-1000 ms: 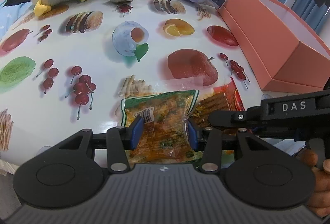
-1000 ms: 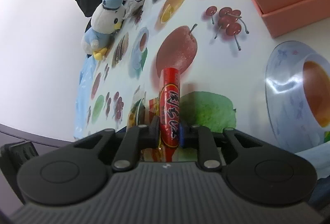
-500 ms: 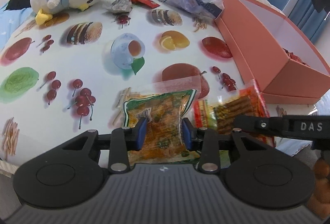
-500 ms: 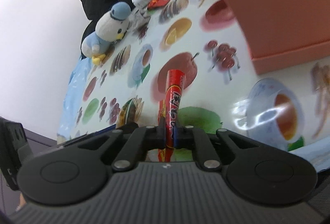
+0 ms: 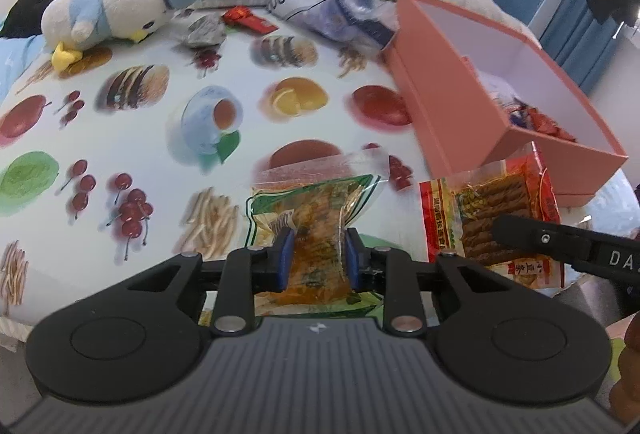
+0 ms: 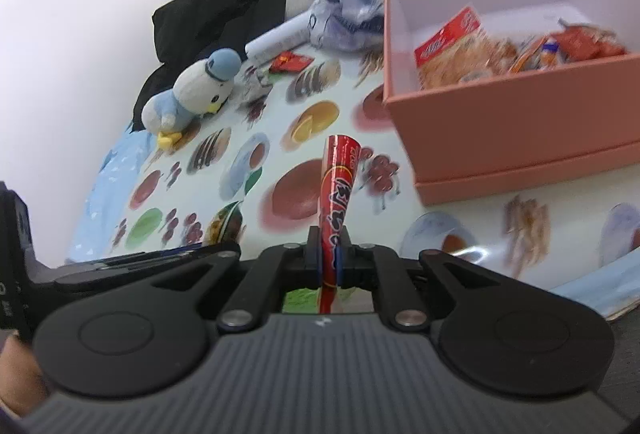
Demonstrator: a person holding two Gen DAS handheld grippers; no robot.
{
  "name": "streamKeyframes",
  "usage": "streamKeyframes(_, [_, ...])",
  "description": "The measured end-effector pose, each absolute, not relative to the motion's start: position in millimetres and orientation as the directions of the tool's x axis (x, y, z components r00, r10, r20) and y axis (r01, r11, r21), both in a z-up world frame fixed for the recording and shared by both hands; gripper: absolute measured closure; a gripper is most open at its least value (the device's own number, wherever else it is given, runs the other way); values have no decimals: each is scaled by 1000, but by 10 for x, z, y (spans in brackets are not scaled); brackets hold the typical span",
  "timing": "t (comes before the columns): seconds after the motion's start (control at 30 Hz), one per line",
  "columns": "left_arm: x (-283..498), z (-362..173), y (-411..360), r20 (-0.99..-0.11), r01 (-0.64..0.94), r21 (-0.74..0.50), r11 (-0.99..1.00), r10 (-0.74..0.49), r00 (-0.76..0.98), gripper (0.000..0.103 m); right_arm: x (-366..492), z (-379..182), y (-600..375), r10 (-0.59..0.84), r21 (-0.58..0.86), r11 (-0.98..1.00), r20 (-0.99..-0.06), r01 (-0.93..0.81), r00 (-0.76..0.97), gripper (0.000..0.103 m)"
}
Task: Organize snacks
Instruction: 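Carry the pastry pack and strip pack over the pink box with both tools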
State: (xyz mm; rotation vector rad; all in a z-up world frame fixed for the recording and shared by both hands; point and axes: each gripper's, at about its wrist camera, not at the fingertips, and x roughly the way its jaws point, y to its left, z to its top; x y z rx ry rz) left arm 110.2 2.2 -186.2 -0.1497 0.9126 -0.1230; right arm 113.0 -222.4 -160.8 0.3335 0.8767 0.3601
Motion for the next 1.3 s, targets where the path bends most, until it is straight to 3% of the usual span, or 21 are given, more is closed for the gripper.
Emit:
streamKeyframes(0.6, [853, -891, -466, -632, 176, -269, 947, -311, 710, 73, 617, -818, -2585, 289, 273, 950, -578, -153, 764, 94])
streamKeyframes(0.97, [1120, -734, -916, -602, 289, -295, 911, -412, 684, 73, 575, -581, -2908, 194, 231, 969, -507, -85, 840, 94])
streamKeyframes(1.3, [1740, -640, -1289, -590, 328, -298, 897, -443, 675, 73, 1067, -573, -3254, 119, 210, 978, -475, -19, 872, 93])
